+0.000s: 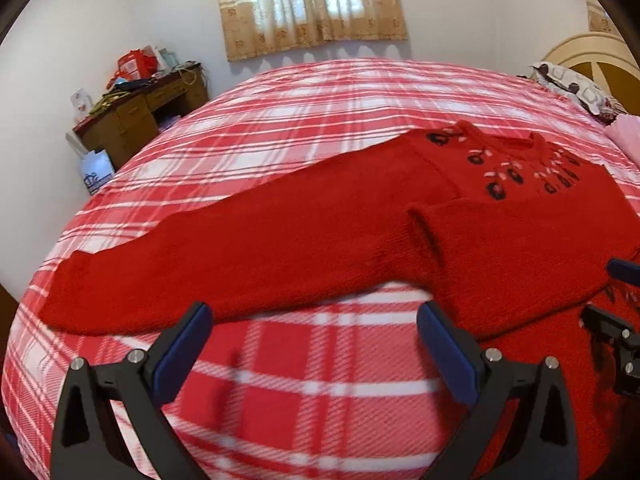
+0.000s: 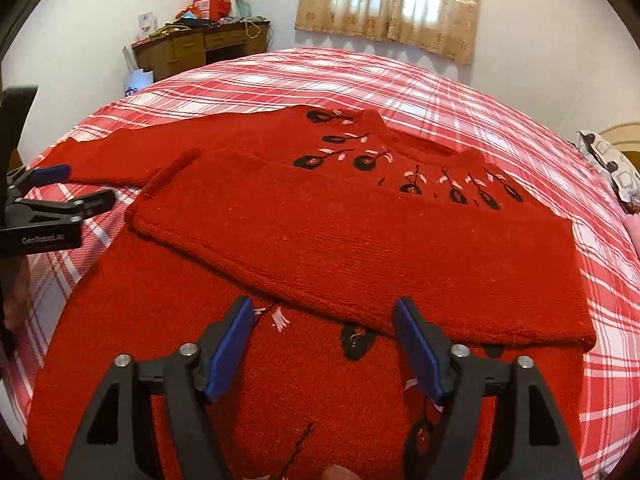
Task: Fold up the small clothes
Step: 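Reach the left gripper to the other sleeve cuff and grasp it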
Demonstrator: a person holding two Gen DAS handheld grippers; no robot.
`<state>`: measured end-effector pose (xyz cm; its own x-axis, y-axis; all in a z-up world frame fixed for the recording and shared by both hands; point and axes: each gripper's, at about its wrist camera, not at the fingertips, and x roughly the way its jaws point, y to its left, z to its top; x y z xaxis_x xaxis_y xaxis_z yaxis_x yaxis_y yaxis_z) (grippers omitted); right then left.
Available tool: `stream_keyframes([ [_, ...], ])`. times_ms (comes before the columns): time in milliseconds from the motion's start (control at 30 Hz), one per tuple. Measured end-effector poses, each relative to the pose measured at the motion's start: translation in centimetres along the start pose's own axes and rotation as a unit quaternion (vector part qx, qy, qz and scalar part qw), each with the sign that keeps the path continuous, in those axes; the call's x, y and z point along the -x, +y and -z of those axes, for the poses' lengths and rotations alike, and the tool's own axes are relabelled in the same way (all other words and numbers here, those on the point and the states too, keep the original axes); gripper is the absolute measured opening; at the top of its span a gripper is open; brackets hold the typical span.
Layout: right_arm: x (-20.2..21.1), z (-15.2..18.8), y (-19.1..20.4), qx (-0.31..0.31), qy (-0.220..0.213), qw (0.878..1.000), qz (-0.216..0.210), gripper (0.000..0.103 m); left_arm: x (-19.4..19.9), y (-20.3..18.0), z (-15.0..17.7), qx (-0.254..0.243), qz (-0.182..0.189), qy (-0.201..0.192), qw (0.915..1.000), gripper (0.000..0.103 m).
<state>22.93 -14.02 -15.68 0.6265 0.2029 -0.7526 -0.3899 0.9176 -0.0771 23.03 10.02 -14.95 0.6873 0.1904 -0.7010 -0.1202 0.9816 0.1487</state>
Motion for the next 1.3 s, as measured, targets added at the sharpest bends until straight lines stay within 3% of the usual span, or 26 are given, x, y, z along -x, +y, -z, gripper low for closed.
stream_keyframes([
  [233, -0.1, 0.1, -0.2, -0.007, 0.002, 1.0, 0.003, 0.087, -0.9, 4.8, 1.3, 0.035, -0.047, 0.021, 0.9981, 0.103],
  [367, -0.1, 0.2, -0.2, -0.008, 0.002, 1.0, 0.002, 0.088, -0.8, 9.5, 1.8, 0.095, -0.069, 0.025, 0.9928, 0.103],
  [667, -0.1, 0.4, -0.4, -0.008, 0.001, 1.0, 0.005, 0.09, -1.3, 20.7, 2.9, 0.245, -0.12, 0.049, 0.9609, 0.103],
  [867, -0.1, 0.4, -0.5, -0.008, 0.001, 1.0, 0.004, 0.09, -2.3, 24.2, 3.7, 0.31, -0.102, 0.059, 0.9434, 0.098],
  [1033, -0.1, 0.4, -0.5, -0.008, 0.001, 1.0, 0.004, 0.09, -2.7, 25.3, 3.5, 0.335, -0.081, 0.047, 0.9374, 0.09],
  [1167, -0.1, 0.4, -0.5, -0.007, 0.001, 1.0, 0.004, 0.091, -3.1, 26.7, 3.2, 0.368, -0.062, 0.035, 0.9269, 0.087],
  [1300, -0.1, 0.4, -0.5, -0.007, 0.001, 1.0, 0.004, 0.091, -3.2, 27.3, 3.1, 0.39, -0.042, 0.02, 0.9196, 0.072],
])
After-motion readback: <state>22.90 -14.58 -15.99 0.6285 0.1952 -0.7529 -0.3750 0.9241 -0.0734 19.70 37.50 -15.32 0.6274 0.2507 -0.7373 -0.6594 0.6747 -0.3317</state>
